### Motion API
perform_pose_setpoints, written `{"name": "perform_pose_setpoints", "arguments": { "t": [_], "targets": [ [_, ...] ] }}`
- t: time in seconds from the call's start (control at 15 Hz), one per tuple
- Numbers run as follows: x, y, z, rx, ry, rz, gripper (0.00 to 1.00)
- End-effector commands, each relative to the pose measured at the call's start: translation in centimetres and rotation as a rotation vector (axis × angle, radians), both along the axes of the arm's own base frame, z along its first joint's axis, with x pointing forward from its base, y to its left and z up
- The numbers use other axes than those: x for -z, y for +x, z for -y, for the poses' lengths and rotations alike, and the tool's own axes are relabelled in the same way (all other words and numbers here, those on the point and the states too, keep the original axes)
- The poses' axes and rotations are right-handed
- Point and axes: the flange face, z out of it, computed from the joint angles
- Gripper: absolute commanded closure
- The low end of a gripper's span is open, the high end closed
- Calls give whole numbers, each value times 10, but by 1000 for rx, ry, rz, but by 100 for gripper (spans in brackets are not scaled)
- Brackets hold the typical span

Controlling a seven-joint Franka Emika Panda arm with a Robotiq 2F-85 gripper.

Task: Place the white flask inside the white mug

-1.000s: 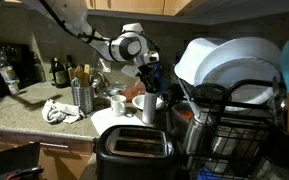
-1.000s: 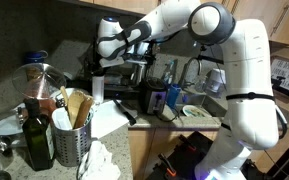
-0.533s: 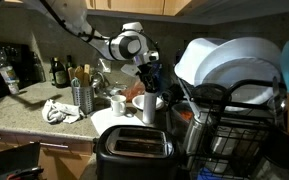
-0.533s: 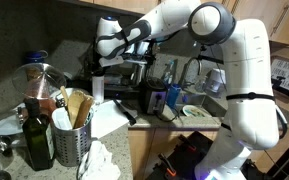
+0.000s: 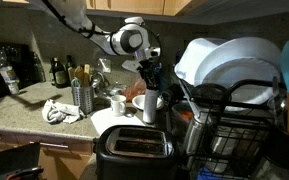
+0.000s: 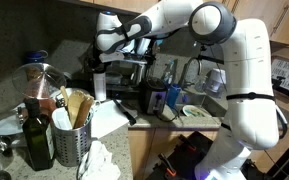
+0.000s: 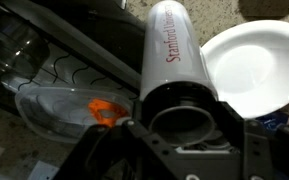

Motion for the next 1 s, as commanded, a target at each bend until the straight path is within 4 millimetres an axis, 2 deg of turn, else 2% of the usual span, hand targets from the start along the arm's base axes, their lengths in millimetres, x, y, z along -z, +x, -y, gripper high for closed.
{"name": "perform_pose_setpoints", "arguments": {
  "t": [0.0, 0.6, 0.8, 0.93],
  "targets": [
    [-35, -4, 6, 9, -20, -9, 51],
    [-105, -18, 5, 2, 19, 22, 51],
    [-119, -23, -4, -26, 75, 21, 51],
    [-126, -28, -17, -76, 128, 2, 51]
  ]
}}
